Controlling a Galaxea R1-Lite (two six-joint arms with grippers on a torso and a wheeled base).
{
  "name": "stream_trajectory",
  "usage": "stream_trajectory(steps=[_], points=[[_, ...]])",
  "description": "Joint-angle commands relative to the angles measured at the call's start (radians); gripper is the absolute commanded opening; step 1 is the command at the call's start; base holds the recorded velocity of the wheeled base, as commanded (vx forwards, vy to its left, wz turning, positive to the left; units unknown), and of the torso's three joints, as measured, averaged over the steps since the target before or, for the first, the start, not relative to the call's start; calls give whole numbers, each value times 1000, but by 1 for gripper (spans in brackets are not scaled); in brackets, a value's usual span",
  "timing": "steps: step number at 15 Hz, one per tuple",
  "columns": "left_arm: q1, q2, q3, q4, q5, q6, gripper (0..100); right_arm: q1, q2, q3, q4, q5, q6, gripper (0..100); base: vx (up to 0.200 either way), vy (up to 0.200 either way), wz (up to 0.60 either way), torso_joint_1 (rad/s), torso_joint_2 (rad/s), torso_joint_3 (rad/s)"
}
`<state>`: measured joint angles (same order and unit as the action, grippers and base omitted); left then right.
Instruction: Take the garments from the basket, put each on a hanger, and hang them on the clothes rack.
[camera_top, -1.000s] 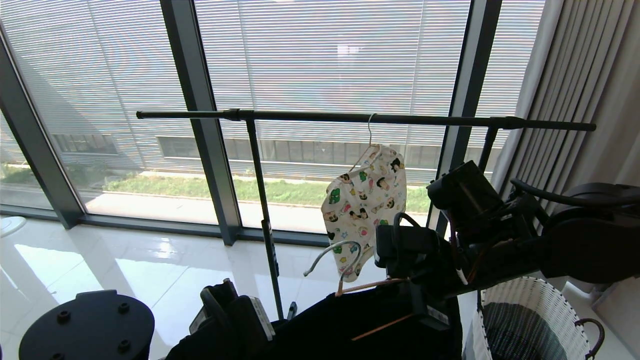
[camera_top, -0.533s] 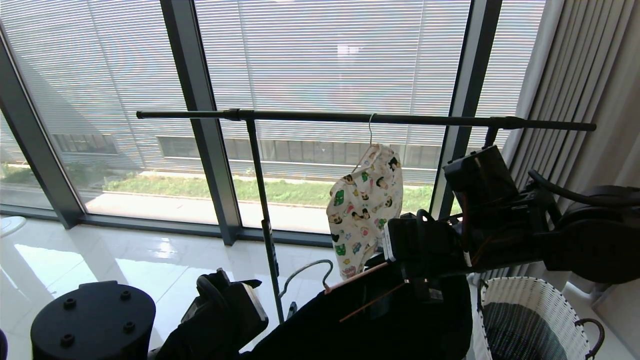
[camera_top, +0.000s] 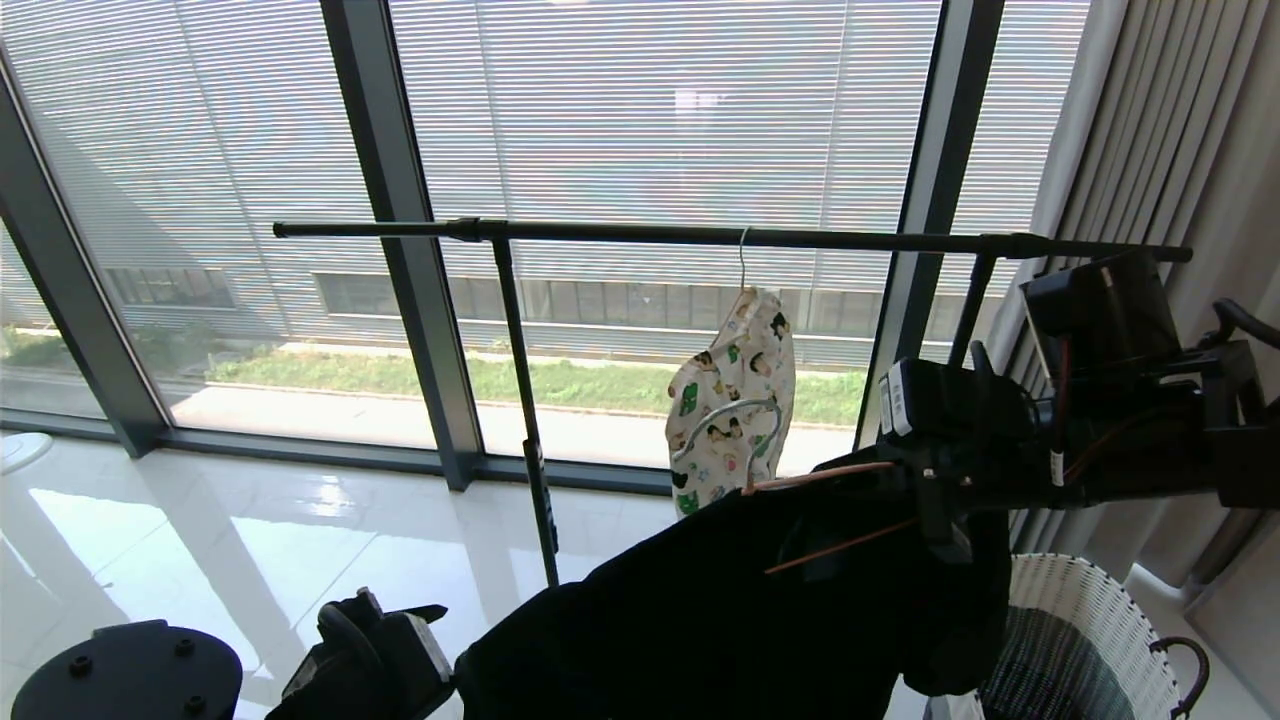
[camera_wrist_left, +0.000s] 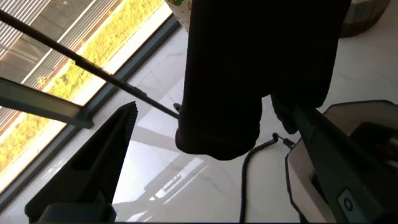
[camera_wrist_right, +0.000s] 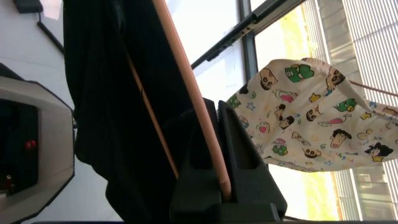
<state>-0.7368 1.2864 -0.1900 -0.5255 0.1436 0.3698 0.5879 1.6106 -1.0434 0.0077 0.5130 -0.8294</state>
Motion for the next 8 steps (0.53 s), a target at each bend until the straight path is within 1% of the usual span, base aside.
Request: stream_trajectory(steps=[1, 3, 5, 6, 8], points=[[62, -9, -2, -1, 1, -5, 100, 1, -61, 11, 0, 7, 16, 0, 0, 0, 0, 0, 0, 0], [85, -12, -2, -1, 1, -5, 100, 1, -89, 36, 0, 16, 18, 0, 0, 0, 0, 0, 0, 0], [85, -12, -5, -1, -2, -5, 100, 1, -109, 56, 0, 18, 18, 0, 0, 0, 0, 0, 0, 0], [83, -12, -6, -2, -4, -5, 0, 3, -115, 59, 0, 18, 18, 0, 0, 0, 0, 0, 0, 0], [83, -7, 0, -11, -4, -3, 0, 7, -118, 59, 0, 18, 19, 0, 0, 0, 0, 0, 0, 0]])
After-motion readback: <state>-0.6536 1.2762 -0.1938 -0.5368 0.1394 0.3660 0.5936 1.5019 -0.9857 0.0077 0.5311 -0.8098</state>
